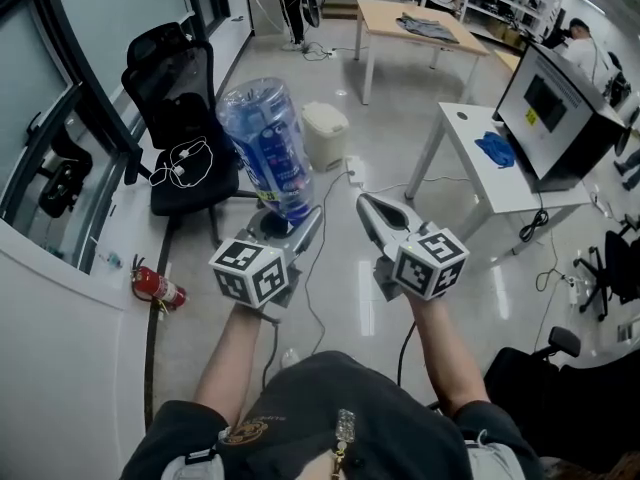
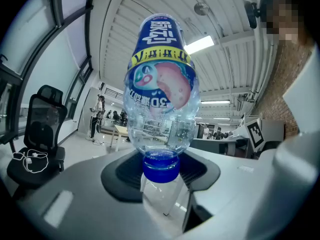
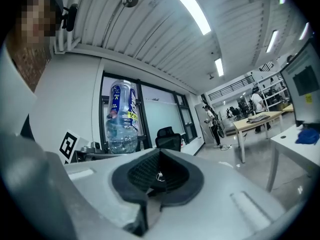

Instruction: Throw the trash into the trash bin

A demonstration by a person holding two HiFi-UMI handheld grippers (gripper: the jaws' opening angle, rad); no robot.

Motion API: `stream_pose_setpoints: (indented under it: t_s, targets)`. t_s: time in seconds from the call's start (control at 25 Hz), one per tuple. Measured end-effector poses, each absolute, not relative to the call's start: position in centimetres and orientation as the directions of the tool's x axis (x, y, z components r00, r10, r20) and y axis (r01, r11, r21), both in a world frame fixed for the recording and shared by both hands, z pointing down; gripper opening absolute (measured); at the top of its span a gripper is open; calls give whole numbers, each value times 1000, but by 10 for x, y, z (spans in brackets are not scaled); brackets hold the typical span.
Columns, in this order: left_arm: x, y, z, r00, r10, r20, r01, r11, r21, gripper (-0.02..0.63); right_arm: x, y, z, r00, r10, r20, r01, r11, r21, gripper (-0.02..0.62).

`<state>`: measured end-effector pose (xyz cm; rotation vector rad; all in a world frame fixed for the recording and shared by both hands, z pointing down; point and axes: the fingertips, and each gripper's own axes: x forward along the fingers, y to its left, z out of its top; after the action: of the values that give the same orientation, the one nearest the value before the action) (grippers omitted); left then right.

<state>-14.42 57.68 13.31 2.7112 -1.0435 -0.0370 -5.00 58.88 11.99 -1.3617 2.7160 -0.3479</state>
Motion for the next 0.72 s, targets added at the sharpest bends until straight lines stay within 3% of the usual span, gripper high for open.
stream_pose_setpoints:
  t_s: [0.72]
  targets:
    - [-112,569,148,686,-722,88,-719,-653,240,202,13,582,134,-610,-791,41,-776,585,-237,3]
